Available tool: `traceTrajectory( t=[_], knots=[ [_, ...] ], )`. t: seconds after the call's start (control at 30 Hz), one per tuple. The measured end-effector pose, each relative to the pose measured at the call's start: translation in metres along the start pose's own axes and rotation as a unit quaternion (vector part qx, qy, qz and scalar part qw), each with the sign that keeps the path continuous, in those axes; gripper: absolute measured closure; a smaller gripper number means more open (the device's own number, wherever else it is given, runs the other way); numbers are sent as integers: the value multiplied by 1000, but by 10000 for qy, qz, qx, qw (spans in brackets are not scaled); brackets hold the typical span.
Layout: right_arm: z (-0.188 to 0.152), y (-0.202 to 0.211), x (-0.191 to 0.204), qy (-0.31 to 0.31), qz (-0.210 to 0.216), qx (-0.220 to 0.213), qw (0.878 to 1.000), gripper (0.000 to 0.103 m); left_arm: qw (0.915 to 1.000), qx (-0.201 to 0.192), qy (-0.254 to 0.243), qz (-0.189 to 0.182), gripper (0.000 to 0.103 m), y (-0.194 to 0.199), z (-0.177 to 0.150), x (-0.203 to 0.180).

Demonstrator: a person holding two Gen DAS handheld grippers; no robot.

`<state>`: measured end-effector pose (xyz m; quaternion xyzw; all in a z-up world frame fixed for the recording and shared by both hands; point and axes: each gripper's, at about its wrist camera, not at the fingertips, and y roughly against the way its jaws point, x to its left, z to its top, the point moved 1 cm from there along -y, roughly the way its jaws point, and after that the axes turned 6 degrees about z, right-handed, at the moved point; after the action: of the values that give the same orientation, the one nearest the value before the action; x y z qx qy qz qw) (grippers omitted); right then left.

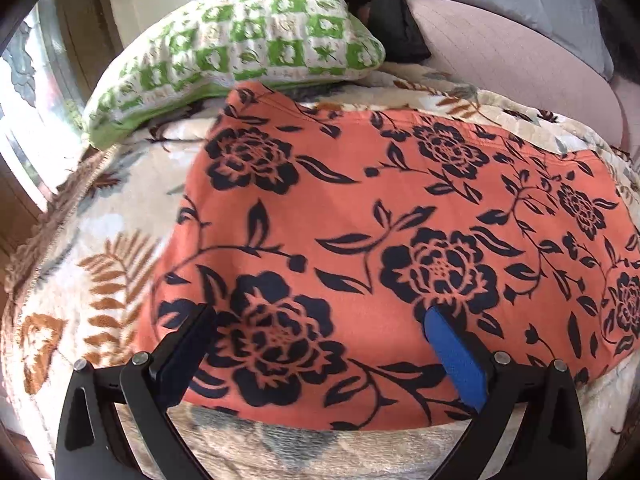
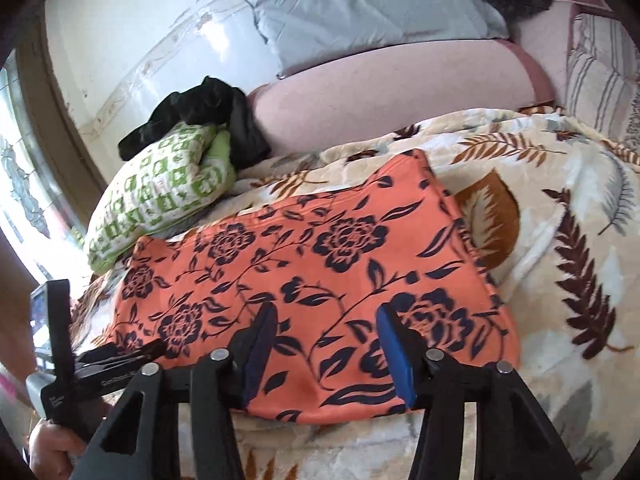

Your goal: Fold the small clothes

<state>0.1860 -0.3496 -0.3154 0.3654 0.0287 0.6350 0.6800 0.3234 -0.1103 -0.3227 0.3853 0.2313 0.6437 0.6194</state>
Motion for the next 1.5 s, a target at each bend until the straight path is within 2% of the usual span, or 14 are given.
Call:
traceTrajectory(
  t=[0.1,0.2,0.23,0.33,0.4,0.5,0.57,0.63,0.7,0.77,0.9,1.03,1.17,1.5],
  knots=[
    [0,-12,-19,-264,-361,261,9987,62,9980,-382,-30,495,0,8,8,12],
    [-10,-34,-36,-530,-590,848,9932,62,9971,-30,-32,755,0,-12,7,24],
    [-13,-34,-35,-487,-616,791,9938,62,9970,270,-27,722,0,-25,3,27],
    [-10,-28,-26,-386,-510,700,9955,62,9968,428,571,356,0,-28,2,43],
    [-9,-20,-23,-456,-261,510,9973,62,9968,474,588,275,0,-25,6,45],
    [-6,-10,-6,-129,-79,225,9996,62,9983,-19,492,323,0,-9,9,39],
    [-7,-12,4,-3,100,247,9996,62,9991,-185,356,160,0,-4,9,30],
    [-14,-27,9,100,132,637,9978,62,9999,-14,127,15,0,-10,6,18],
    [-27,-45,8,115,-43,1041,9945,62,9993,280,-175,168,0,-23,-2,3],
    [-28,-44,10,229,-70,901,9956,62,9992,-37,-265,307,0,-15,-3,-1],
    [-19,-29,10,41,198,623,9979,62,9990,33,-297,334,0,-10,4,-2],
    [-12,-14,14,229,55,248,9994,62,9997,-147,-172,75,0,0,9,0],
    [-8,-12,11,167,-43,203,9996,62,9990,-442,-24,-50,0,16,13,3],
    [-14,-31,-21,-447,-444,661,9958,62,9985,-512,111,-165,0,19,13,5]
  ],
)
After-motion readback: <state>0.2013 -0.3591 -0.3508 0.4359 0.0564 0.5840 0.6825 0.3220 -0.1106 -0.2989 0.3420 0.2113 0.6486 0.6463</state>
